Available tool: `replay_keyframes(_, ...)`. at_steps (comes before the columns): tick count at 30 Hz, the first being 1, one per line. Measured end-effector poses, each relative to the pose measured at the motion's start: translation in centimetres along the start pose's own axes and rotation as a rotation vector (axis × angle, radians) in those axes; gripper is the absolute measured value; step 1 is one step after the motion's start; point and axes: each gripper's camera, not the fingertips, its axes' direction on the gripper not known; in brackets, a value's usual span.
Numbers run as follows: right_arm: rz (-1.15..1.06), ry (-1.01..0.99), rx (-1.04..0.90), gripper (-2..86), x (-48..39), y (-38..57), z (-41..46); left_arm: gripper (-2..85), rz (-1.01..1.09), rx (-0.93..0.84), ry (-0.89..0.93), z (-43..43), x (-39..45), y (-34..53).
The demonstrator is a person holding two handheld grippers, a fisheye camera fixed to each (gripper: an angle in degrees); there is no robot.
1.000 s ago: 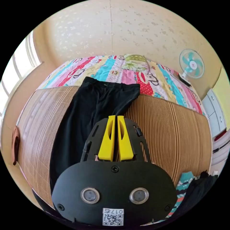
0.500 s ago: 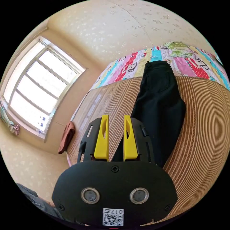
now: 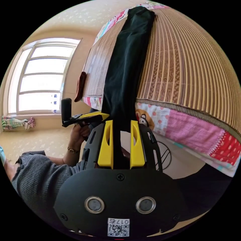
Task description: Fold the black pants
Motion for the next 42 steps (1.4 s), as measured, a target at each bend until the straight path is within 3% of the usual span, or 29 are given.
replay_keyframes(5,0.013,-0.035,0.014,5.0,0.0,-0.4,-0.3,0.4,0.017,-0.080,-0.010,-0.2,1.0,-1.1)
replay_keyframes(8,-0.001,0.014,0.091,8.6,-0.5,0.1,-3.1,-0.6,0.109,0.009,0.297,-2.5,1.5,-0.5)
replay_keyframes(10,-0.016,0.016,0.161,10.4,-0.5,0.6,-4.9,-0.8,0.123,0.137,0.633,-3.8,0.2,0.5)
replay_keyframes(11,-0.015,0.011,0.188,11.1,-0.1,0.7,-5.7,-0.8,0.101,0.136,0.680,-3.5,-0.4,0.7)
replay_keyframes(12,-0.004,0.012,0.189,11.4,0.2,0.7,-5.9,-0.7,0.038,0.106,0.677,-2.5,-1.5,0.8)
replay_keyframes(15,0.079,-0.013,0.140,11.9,2.7,0.3,-5.8,-0.1,-0.146,0.008,0.334,0.4,-3.7,1.2)
replay_keyframes(19,0.108,-0.022,0.125,12.1,4.3,0.4,-5.7,4.6,-0.133,-0.031,0.390,1.7,-3.5,0.9)
replay_keyframes(24,0.056,-0.002,0.159,12.0,3.7,-1.2,-7.0,9.9,-0.054,0.106,0.213,-3.0,-1.1,-0.1)
replay_keyframes(27,0.014,0.031,0.166,11.8,3.4,-4.2,-7.5,10.2,0.002,0.205,0.183,-4.9,0.0,-2.5)
replay_keyframes(32,-0.018,0.241,0.040,7.5,2.4,-6.5,-6.3,6.9,-0.042,0.115,0.102,-2.1,0.7,-6.9)
replay_keyframes(37,-0.133,0.099,0.112,9.7,2.5,-4.1,-6.7,4.3,-0.003,0.177,0.004,-0.8,3.5,-4.3)
replay_keyframes(42,-0.110,0.097,0.147,8.4,3.2,-7.1,-5.4,3.8,-0.054,0.227,0.060,0.2,3.5,-3.4)
